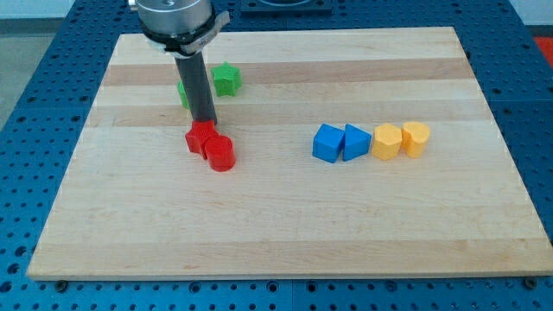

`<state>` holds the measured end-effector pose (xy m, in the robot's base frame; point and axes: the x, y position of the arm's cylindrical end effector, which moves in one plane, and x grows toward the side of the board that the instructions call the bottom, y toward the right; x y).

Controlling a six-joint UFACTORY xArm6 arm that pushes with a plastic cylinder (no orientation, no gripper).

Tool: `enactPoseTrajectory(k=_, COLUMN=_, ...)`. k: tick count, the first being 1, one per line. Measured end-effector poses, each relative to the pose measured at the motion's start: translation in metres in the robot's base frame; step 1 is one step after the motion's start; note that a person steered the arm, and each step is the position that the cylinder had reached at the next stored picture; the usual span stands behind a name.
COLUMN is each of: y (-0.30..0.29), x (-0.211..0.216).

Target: Separate yellow blocks from blue blocks

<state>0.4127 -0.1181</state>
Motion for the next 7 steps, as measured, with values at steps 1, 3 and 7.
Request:
enactPoseTrajectory(k=1, y=0.012, x=0.012)
enactPoseTrajectory(k=3, y=0.060, x=-0.004)
enactPoseTrajectory(k=7, y=0.220, x=0.007)
